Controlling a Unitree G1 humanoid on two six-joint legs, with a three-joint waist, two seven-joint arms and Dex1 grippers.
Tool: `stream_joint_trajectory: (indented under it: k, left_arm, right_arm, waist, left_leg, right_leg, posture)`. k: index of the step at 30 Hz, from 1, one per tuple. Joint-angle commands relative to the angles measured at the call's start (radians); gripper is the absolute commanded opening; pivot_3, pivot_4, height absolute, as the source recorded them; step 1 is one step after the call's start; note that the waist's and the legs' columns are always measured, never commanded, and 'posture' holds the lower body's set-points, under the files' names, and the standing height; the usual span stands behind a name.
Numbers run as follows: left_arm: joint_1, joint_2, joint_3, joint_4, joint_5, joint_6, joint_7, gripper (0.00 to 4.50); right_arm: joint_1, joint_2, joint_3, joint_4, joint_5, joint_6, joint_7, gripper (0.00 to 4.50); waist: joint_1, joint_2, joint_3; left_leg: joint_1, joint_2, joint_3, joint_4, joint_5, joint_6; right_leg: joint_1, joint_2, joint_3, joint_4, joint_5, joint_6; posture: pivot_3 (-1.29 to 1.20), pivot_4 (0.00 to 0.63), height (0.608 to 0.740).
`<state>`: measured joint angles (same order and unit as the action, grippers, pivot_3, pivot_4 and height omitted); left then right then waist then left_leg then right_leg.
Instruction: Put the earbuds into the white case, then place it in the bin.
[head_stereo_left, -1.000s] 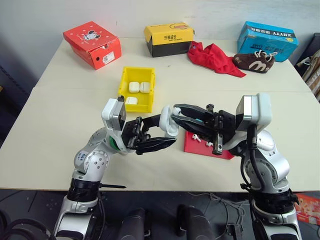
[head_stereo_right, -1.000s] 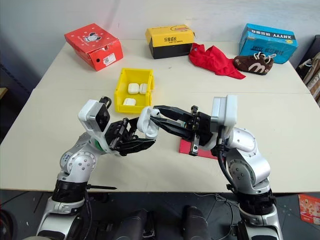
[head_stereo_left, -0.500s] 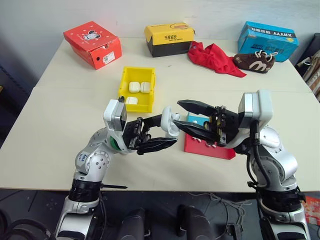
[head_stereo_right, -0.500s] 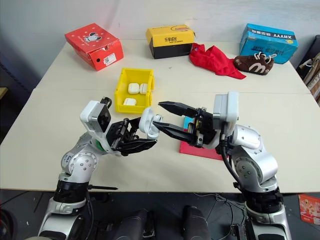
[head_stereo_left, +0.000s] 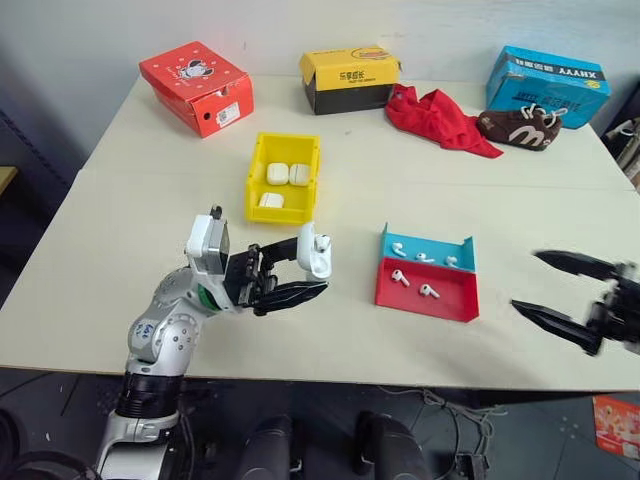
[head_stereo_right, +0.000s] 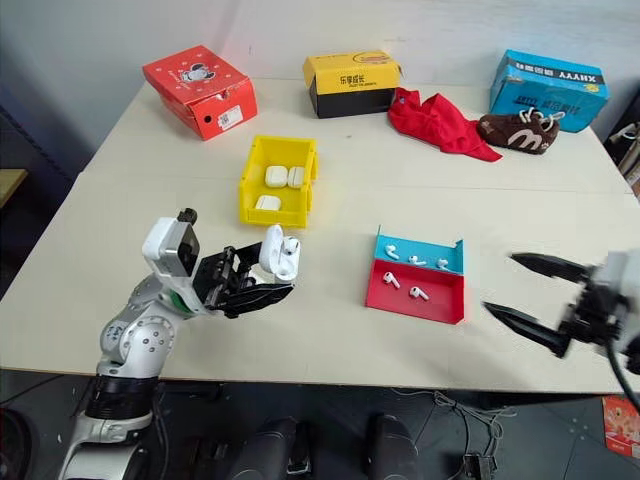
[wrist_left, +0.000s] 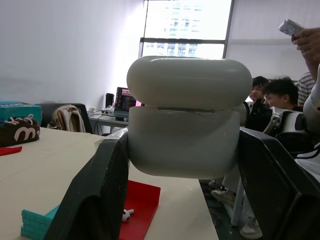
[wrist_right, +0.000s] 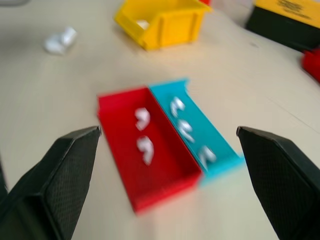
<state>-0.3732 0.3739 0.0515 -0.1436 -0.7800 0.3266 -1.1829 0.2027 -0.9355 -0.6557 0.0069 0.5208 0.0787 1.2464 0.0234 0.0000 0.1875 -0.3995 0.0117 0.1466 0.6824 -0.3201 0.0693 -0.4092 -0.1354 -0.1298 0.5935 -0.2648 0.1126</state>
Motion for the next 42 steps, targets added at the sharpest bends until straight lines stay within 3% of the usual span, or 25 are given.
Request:
stream_joint_trajectory:
  k: [1, 5, 12, 16, 20, 23, 29, 42]
  left_arm:
    - [0.007, 0.014, 0.021, -0.027, -0.009, -0.011, -0.008, 2.78]
    - [0.011, 0.013, 0.025, -0.034, -0.009, -0.012, 0.003, 2.78]
    - [0.022, 0.015, 0.023, -0.048, -0.01, -0.01, 0.014, 2.78]
    - [0.026, 0.012, 0.021, -0.055, -0.009, -0.011, 0.023, 2.78]
    - [0.033, 0.006, 0.016, -0.067, -0.009, -0.01, 0.036, 2.78]
    - [0.041, 0.0, 0.011, -0.08, -0.008, -0.009, 0.046, 2.78]
    - [0.059, -0.004, 0.013, -0.107, -0.011, -0.008, 0.068, 2.78]
    - [0.097, -0.001, 0.015, -0.148, -0.014, -0.007, 0.103, 2.78]
  right_arm:
    - [0.02, -0.074, -0.039, 0.19, -0.158, -0.165, -0.019, 4.45]
    - [-0.038, -0.122, 0.022, 0.23, -0.208, -0.145, -0.063, 4.45]
    - [-0.297, -0.218, 0.252, 0.012, -0.179, 0.22, -0.126, 4.45]
    - [-0.574, -0.241, 0.477, -0.046, -0.188, 0.443, -0.105, 4.45]
    - [-0.887, -0.151, 0.744, 0.045, -0.302, 0.588, -0.084, 4.45]
    - [-1.016, -0.069, 0.865, 0.151, -0.383, 0.575, -0.081, 3.87]
    - [-1.144, 0.038, 0.982, 0.312, -0.479, 0.547, -0.054, 1.79]
    - [-1.23, 0.112, 1.125, 0.408, -0.635, 0.65, 0.01, 1.79]
  waist:
    - [-0.001, 0.0, 0.0]
    - [-0.019, 0.0, 0.0]
    - [-0.034, 0.005, 0.0]
    - [-0.028, 0.006, 0.0]
    - [-0.026, 0.006, 0.0]
    - [-0.026, 0.006, 0.0]
    - [-0.026, 0.006, 0.0]
    - [-0.03, 0.006, 0.0]
  left_leg:
    - [0.001, 0.0, 0.0, 0.0, 0.0, 0.0]
    - [0.002, 0.002, 0.001, 0.0, 0.0, -0.002]
    - [0.006, 0.003, 0.001, 0.0, 0.001, -0.005]
    - [0.007, 0.003, 0.001, 0.0, -0.001, -0.008]
    - [0.004, 0.002, 0.0, 0.0, -0.003, -0.01]
    - [0.001, 0.001, 0.0, 0.0, -0.003, -0.009]
    - [-0.005, 0.001, -0.001, 0.0, 0.0, -0.004]
    - [-0.004, 0.001, 0.0, 0.001, 0.001, -0.004]
  right_leg:
    - [0.0, 0.0, 0.001, 0.0, 0.0, 0.0]
    - [0.0, -0.005, 0.006, 0.001, 0.0, -0.001]
    - [0.0, -0.007, 0.011, 0.007, -0.002, -0.003]
    - [-0.001, -0.008, 0.011, 0.008, -0.003, -0.005]
    - [-0.003, -0.009, 0.009, 0.008, -0.003, -0.005]
    - [-0.004, -0.011, 0.006, 0.007, -0.002, -0.005]
    - [-0.006, -0.009, 0.0, 0.01, -0.002, -0.004]
    - [-0.006, -0.001, -0.004, 0.01, -0.002, -0.003]
  posture:
    - [0.0, 0.15, 0.74]
    - [0.0, 0.15, 0.74]
    - [0.0, 0.15, 0.74]
    - [0.0, 0.15, 0.74]
    - [0.0, 0.15, 0.74]
    - [0.0, 0.15, 0.74]
    - [0.0, 0.15, 0.74]
    - [0.0, 0.15, 0.74]
